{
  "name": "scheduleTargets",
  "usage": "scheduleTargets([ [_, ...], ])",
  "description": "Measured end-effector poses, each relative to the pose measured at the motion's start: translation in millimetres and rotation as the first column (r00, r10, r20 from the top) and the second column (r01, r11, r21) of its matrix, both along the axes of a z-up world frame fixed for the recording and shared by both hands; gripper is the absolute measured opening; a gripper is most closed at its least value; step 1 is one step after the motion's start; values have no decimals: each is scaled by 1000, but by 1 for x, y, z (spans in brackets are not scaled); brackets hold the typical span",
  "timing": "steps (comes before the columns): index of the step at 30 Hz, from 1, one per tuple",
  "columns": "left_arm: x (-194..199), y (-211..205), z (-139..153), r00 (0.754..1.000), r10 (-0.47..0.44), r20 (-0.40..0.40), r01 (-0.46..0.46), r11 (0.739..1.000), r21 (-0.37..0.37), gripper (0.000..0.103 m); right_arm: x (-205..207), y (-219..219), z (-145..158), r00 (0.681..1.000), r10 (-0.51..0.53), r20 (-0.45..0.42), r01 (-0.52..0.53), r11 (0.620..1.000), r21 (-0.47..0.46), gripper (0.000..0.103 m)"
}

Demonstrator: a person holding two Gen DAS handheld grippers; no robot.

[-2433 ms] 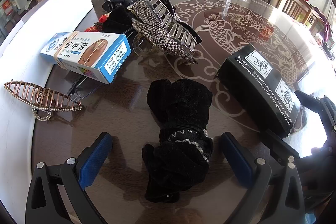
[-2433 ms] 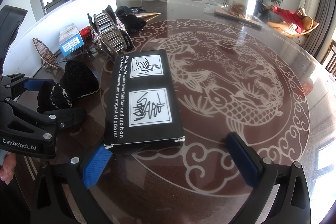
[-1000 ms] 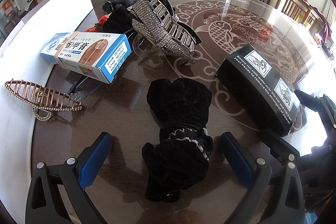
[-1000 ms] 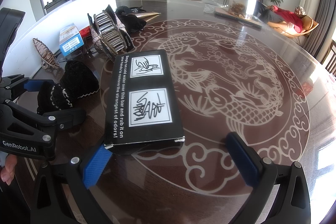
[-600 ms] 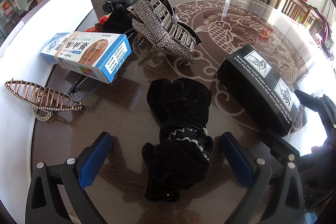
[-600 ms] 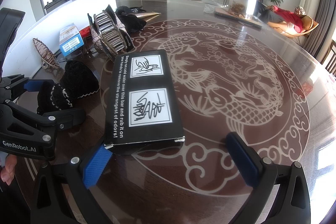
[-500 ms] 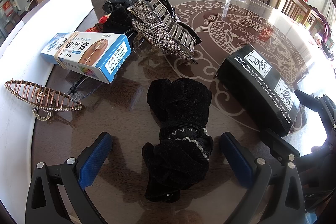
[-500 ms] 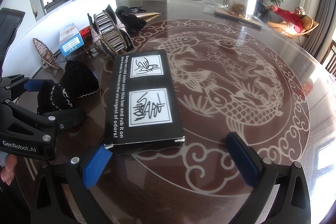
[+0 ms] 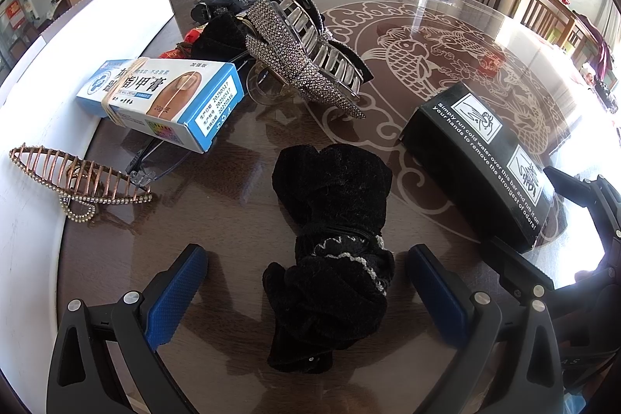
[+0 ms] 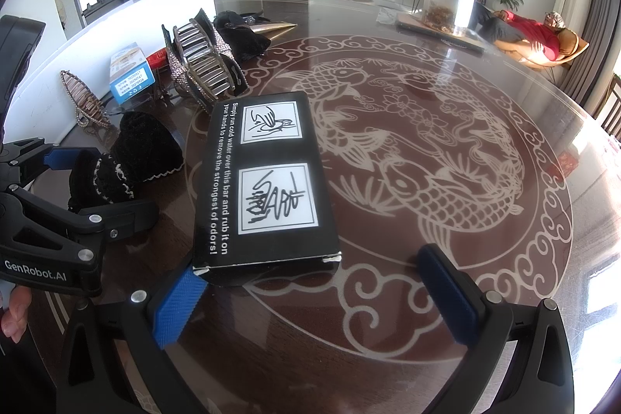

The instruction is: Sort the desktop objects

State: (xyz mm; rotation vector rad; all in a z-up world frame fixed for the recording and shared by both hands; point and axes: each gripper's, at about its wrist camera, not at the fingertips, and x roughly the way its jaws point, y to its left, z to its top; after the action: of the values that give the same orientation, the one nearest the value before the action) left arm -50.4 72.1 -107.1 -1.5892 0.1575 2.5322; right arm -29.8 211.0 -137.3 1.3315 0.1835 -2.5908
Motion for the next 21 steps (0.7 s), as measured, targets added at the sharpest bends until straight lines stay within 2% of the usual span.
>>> scheduleTargets([
  [11, -1, -4, 1, 998, -32, 55, 33, 999, -8, 103, 0, 0, 0, 1000, 0, 0, 0, 1000, 0, 103],
  [21, -2, -3, 0, 998, -45, 54, 45, 999, -6, 103, 0, 0, 0, 1000, 0, 0, 0, 1000, 0, 103],
])
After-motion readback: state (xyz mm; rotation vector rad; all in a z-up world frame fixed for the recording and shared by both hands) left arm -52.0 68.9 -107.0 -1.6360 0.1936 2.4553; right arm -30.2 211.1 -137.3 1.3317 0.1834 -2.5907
